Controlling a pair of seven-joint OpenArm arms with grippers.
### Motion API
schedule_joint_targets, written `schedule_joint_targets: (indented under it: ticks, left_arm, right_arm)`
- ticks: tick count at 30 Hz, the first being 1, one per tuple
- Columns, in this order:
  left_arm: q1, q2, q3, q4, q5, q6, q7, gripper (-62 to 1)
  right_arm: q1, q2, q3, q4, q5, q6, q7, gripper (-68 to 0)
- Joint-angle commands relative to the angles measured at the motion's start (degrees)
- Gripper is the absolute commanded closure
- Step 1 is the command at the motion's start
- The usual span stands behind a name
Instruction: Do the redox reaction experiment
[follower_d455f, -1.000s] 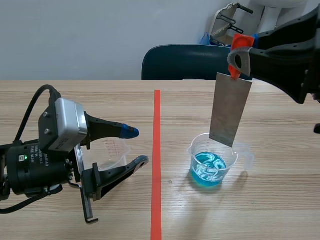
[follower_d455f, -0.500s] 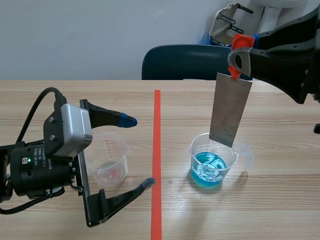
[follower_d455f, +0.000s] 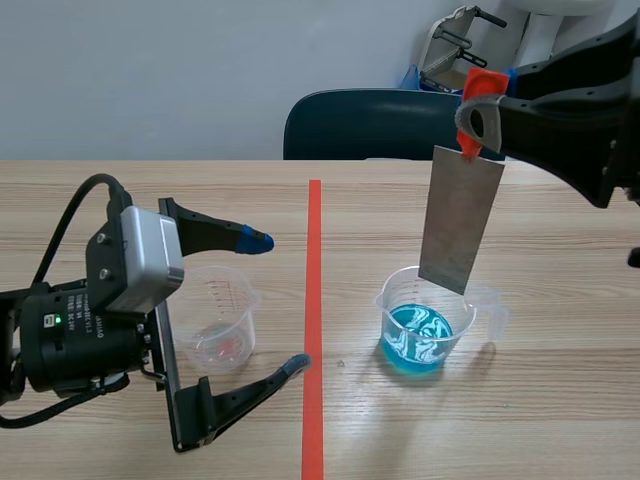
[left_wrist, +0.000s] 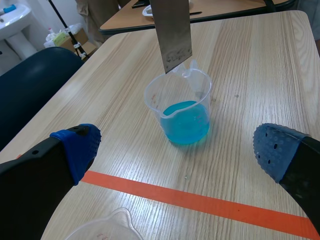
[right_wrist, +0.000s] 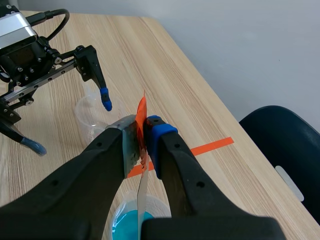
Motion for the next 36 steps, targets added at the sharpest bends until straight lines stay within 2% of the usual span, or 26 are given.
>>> schedule_joint_targets:
  ticks: [1,11,13,36]
  left_arm:
    - [0.7,-0.8,0.2,1.0,-0.8,0.1,-1.2,-62.3]
    - [0.9,-4.5,0.2,1.0,-0.9,0.1,-5.0,-62.3]
    - [1.5,-4.9,0.2,1.0,-0.9,1.0,-6.0,-62.3]
    - [2.4,-5.1,0.2,1.0,-0.8,1.2,-6.3,-62.3]
  right_arm:
    - [0.8,0.6,0.0,0.9,0.8,0.4,0.7,-0.9]
    - [0.8,0.6,0.0,0.9,0.8,0.4,0.7,-0.9]
    - [0.8,0.6,0.0,0.9,0.8,0.4,0.7,-0.9]
    - [0.8,0.6,0.0,0.9,0.8,0.4,0.7,-0.9]
